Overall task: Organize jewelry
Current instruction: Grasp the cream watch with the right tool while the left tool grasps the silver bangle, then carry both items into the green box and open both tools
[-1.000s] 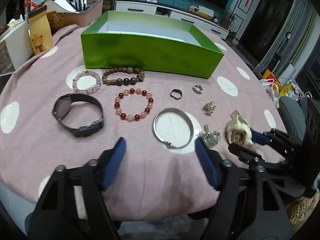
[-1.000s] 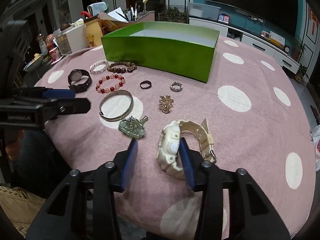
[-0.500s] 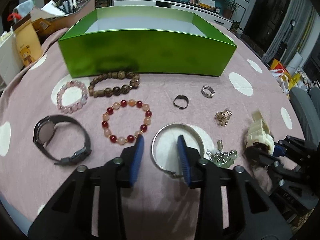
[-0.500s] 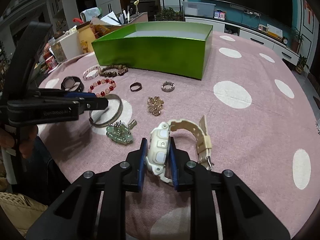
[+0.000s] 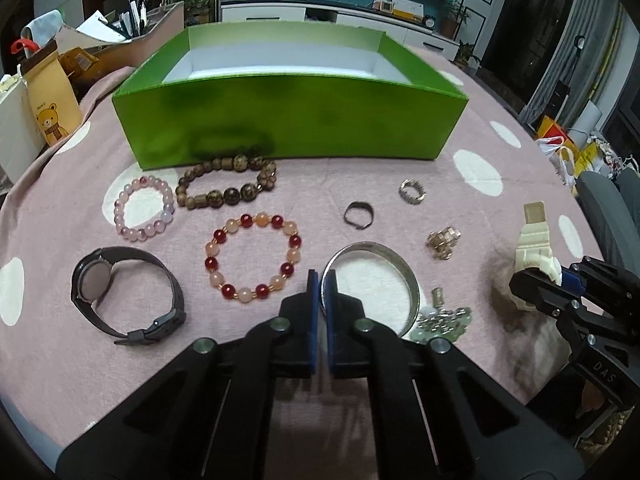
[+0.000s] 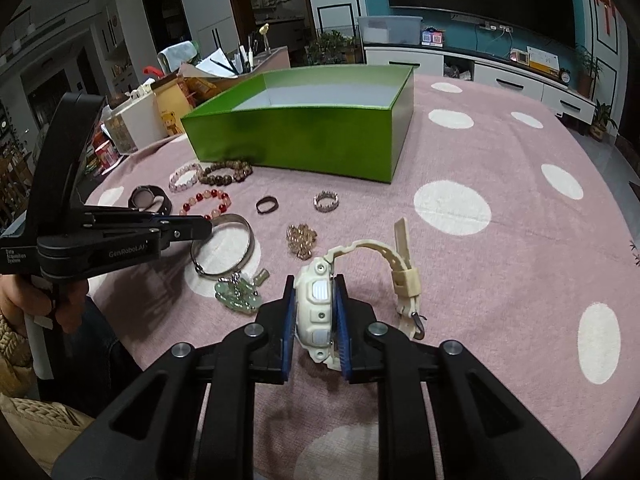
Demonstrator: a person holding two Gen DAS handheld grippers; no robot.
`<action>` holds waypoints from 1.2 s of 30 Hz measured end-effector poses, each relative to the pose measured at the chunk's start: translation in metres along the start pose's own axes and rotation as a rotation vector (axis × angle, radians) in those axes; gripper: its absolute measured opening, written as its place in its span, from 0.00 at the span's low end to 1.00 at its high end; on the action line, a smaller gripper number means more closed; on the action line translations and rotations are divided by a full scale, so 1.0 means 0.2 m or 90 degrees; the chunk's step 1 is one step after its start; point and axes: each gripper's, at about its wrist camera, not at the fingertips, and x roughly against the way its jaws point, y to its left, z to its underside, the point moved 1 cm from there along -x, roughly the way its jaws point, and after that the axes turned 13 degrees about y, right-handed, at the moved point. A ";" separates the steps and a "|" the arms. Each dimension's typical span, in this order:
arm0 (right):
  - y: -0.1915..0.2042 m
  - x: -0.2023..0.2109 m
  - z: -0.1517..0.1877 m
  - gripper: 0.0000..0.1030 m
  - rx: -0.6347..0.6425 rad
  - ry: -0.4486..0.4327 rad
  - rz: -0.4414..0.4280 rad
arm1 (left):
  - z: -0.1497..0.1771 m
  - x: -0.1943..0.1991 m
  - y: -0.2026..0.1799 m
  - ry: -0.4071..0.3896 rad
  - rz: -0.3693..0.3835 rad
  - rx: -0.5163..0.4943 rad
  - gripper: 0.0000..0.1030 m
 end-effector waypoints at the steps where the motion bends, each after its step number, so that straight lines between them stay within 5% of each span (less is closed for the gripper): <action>1: 0.00 0.01 0.00 0.17 0.000 -0.003 0.000 | 0.00 0.02 0.00 -0.005 0.003 -0.001 0.03; 22: 0.06 0.19 -0.37 0.17 0.048 -0.082 0.031 | -0.33 0.41 0.14 -0.127 -0.006 0.023 0.03; 36: 0.04 0.04 -0.81 0.17 0.060 -0.099 0.024 | -0.74 0.32 0.32 -0.125 -0.037 0.065 0.04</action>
